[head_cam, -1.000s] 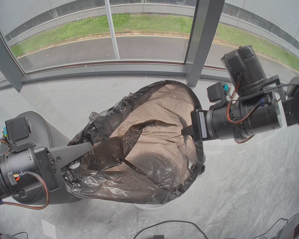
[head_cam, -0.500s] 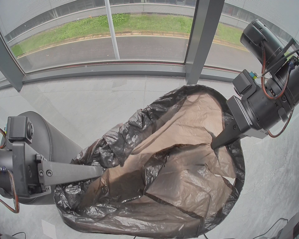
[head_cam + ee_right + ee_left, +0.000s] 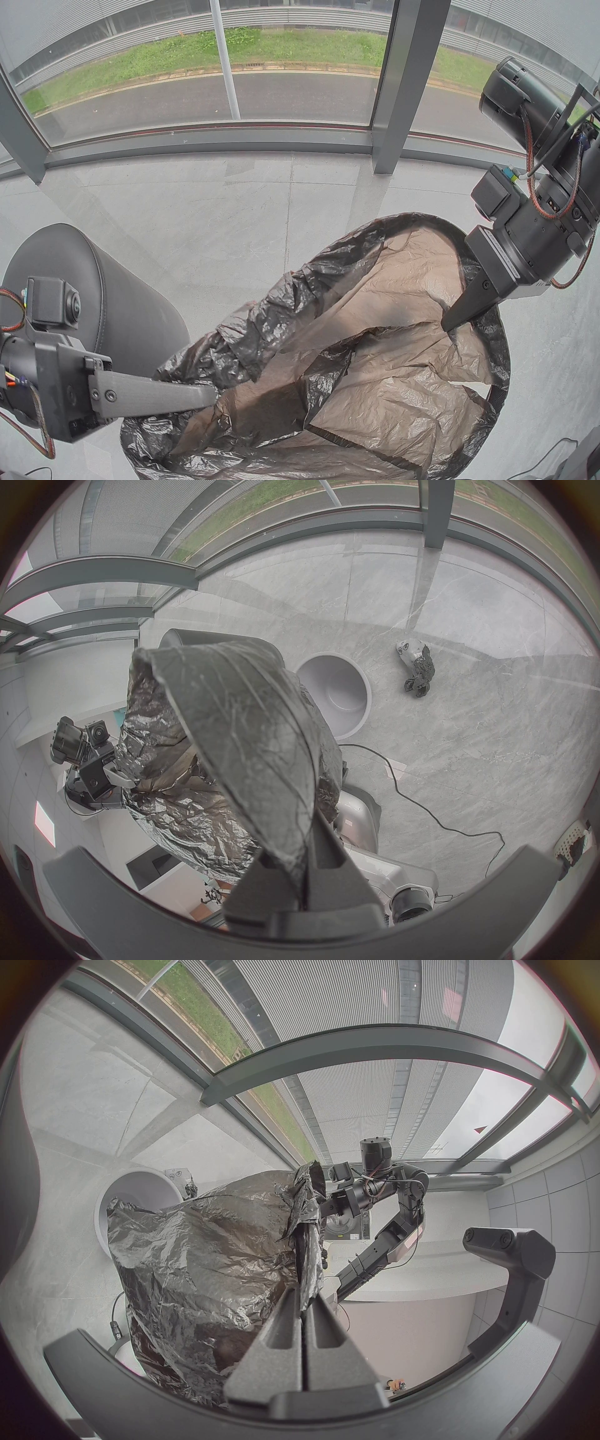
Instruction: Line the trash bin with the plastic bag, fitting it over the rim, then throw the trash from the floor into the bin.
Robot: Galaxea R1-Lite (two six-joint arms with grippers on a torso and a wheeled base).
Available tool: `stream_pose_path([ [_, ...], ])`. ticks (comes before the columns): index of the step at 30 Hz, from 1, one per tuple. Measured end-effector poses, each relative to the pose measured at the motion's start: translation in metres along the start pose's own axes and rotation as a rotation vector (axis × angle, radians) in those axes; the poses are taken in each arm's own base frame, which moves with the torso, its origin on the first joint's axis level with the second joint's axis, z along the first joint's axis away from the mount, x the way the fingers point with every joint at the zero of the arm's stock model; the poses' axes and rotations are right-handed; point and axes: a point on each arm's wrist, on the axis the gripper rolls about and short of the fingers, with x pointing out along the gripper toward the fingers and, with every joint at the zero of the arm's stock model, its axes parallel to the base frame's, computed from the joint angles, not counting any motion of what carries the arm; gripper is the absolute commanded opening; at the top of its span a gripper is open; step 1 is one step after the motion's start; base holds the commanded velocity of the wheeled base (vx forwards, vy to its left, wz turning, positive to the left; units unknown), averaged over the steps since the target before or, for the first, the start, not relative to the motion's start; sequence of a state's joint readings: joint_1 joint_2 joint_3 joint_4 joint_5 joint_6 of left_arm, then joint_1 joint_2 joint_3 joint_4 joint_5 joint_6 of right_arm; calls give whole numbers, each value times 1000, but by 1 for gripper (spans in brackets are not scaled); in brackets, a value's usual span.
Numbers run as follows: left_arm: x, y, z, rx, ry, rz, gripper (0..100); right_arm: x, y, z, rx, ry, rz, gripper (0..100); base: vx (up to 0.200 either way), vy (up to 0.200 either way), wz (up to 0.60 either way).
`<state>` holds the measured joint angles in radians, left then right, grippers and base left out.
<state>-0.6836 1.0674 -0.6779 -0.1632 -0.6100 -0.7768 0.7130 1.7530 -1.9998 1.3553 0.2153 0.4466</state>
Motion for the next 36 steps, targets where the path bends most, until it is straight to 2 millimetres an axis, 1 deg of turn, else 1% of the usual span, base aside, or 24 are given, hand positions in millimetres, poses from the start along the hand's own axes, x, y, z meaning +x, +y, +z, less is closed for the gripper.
stream_pose_path([
  [4,7,8,-1,4,0,-6,0,0,-2,1,8,-4,-6,0,0,0,0],
  [9,24,19,3,5,2,-9,0,1,-3,3,11,-7,-10,0,0,0,0],
  [17,48,37,2,-39,65,25,0,10,-3,10,18,-21,-38,0,0,0,0],
  [25,66,51,8,-13,41,-6,0,32,-6,24,20,-52,-41,0,0,0,0],
  [29,75,68,9,-29,48,-4,0,47,-9,31,31,-34,-63,0,0,0,0],
  [34,79,93,11,-83,52,55,0,66,-14,40,51,-1,-87,0,0,0,0],
  [36,80,100,10,-101,57,74,0,70,-15,42,57,3,-91,0,0,0,0],
])
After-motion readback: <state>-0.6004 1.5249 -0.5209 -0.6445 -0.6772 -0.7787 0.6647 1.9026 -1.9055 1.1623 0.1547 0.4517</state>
